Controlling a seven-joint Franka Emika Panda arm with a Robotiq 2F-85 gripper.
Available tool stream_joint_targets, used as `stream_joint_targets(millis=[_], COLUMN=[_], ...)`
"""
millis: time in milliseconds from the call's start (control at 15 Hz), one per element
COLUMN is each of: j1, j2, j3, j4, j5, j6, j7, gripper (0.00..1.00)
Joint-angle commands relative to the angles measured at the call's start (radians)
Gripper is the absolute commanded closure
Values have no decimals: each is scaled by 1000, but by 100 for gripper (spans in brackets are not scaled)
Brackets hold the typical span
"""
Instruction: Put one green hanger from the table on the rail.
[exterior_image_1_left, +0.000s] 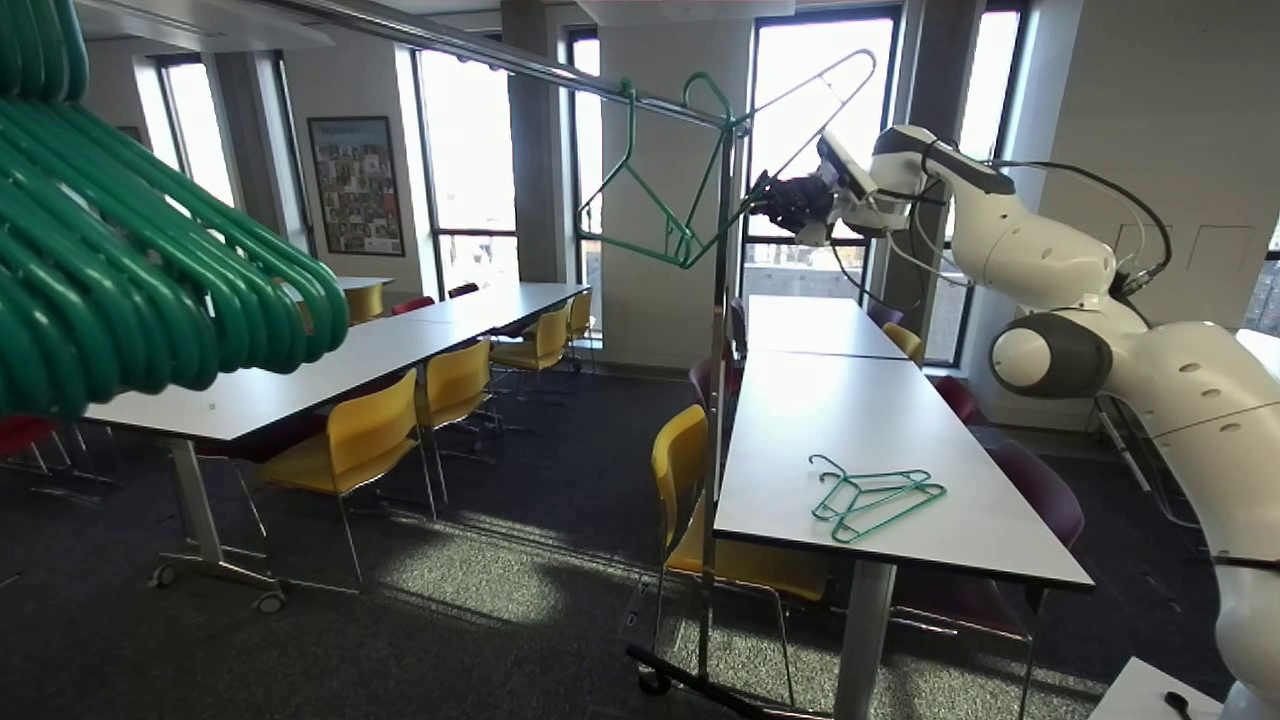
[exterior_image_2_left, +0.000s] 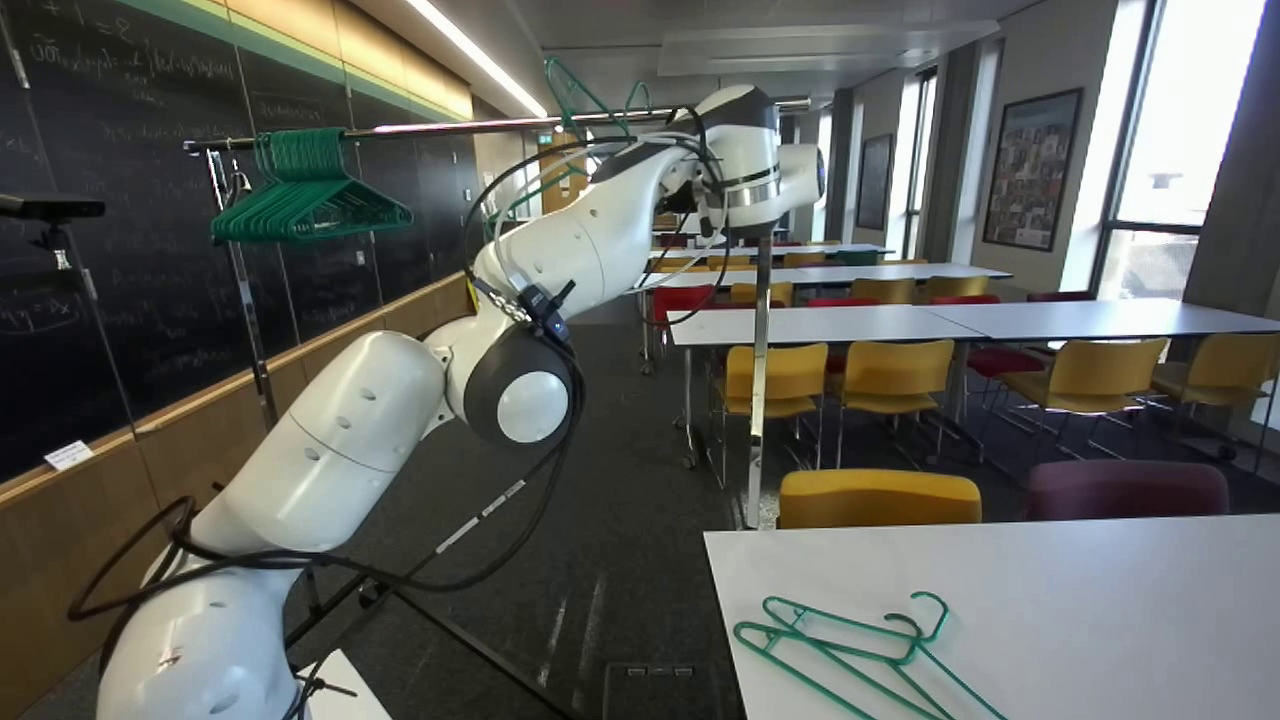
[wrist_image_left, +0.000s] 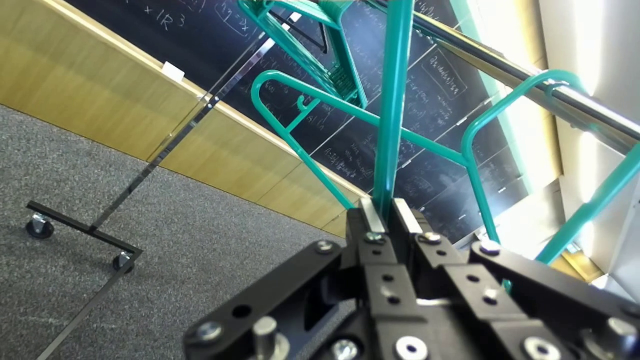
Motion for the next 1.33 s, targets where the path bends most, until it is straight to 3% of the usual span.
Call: stream_joint_targets(millis=[0, 200, 267, 533, 1000, 1267], j1=[-1, 2, -7, -1, 7, 1], j2=[12, 9, -29, -35, -43, -40], j3=[-3, -3, 25, 24, 6, 29], j4=[72, 97, 37, 40, 64, 68], j5=[-2, 1, -27, -44, -120, -151], j6=[5, 13, 25, 41, 268, 266], j7=[33, 47, 27, 35, 61, 111], gripper=[98, 98, 98, 98, 98, 98])
